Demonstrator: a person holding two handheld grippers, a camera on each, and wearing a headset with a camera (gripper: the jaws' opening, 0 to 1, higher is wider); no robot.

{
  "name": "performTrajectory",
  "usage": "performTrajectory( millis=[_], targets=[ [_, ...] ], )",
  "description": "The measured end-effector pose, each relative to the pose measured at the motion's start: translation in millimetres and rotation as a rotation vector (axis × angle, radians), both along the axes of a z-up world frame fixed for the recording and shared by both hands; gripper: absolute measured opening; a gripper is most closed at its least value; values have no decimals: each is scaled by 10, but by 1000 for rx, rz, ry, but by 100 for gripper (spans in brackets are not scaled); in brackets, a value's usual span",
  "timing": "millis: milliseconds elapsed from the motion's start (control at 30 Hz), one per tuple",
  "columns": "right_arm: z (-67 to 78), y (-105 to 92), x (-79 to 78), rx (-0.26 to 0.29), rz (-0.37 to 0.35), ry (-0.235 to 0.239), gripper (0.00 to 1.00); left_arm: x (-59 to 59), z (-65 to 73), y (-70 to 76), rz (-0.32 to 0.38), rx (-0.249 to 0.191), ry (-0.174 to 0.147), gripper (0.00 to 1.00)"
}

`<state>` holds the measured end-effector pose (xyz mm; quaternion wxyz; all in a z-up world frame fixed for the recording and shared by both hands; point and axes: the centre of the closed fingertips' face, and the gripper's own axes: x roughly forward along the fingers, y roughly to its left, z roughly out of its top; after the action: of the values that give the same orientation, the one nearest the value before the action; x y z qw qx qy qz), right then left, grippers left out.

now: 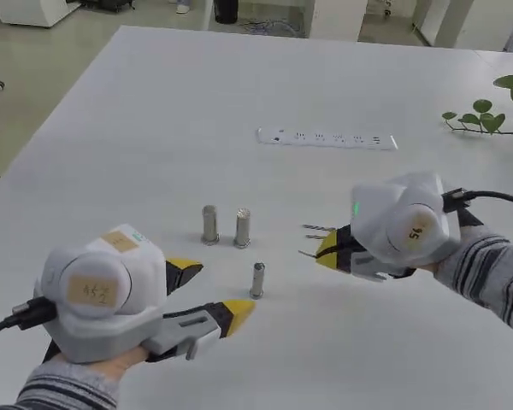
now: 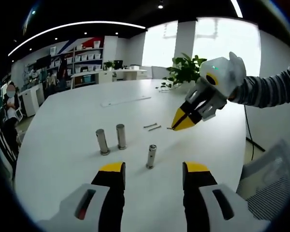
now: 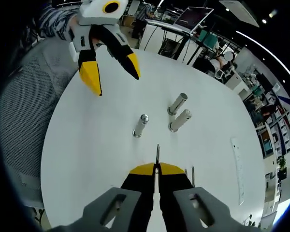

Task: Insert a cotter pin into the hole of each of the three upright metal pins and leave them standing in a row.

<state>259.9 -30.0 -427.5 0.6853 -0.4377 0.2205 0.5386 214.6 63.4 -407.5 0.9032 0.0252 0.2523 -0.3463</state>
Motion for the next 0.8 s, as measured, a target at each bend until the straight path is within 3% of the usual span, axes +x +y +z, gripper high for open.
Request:
performTrajectory(
  millis=[100,267,567,800],
  targets=[
    [37,79,-96,8,35,-18,0,-12,26,-42,-5,-15,10,41],
    [63,196,-290,-10,104,-64,0,-55,91,-169,-2,-99,47,36],
    [104,396,-538,46,132,-60,0,-86,106,-272,16,-191,120,25],
    [197,507,-612,84,148,-73,0,-95,144,-307,53,-304,185,15]
  ],
)
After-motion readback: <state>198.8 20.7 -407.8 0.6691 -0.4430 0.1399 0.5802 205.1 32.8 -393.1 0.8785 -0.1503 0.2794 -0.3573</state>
